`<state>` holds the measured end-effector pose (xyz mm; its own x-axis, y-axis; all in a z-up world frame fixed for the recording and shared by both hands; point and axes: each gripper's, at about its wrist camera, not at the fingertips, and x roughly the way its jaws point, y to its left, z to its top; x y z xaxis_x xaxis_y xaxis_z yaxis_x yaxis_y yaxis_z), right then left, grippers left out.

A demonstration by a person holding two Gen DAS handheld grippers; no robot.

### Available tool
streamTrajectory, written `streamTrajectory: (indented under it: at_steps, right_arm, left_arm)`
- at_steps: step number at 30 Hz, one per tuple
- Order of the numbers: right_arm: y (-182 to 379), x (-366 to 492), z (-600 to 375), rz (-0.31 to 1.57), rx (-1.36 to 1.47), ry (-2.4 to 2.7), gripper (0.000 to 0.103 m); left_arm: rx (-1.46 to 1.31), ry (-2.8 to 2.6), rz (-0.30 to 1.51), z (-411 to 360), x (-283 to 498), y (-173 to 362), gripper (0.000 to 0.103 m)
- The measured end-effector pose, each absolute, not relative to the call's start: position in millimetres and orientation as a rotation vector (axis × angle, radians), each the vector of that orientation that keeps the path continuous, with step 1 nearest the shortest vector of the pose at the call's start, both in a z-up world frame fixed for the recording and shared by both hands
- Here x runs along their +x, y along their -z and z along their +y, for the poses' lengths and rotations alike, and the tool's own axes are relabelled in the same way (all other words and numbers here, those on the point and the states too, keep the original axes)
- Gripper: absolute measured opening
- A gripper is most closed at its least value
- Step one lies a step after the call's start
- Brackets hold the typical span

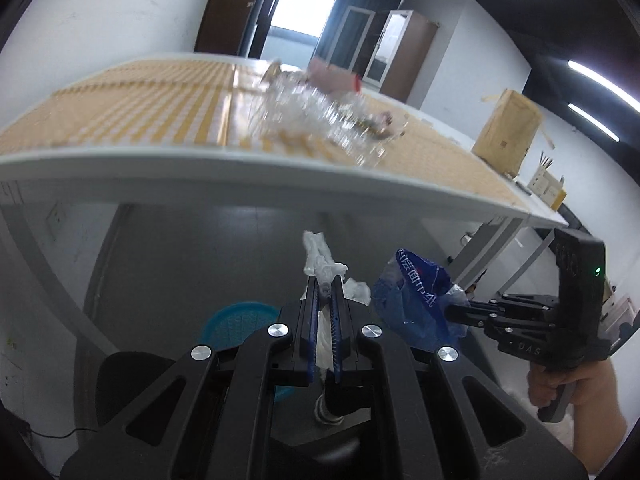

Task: Collect trash
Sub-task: 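Carry the blue bag and white tissue down over the blue wastebasket with both tools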

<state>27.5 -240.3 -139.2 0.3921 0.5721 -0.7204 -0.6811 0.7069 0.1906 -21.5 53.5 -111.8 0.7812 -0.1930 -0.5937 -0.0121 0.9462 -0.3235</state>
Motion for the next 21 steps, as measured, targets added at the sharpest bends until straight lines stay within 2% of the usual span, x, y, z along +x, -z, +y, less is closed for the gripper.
streamTrajectory:
  at_steps: [13,21]
  right_arm:
    - [220.0,63.0,-200.3,1.014,-0.153,-0.775,0.008]
    - [267.9,96.1,-175.5,1.131,-0.148,-0.738,0.008]
  left_arm:
    - [-0.534,0.127,0.818,96.1,12.6,196.9,0.005]
    - [-0.499,0.057,0.908,106.7,40.6,236.6,0.005]
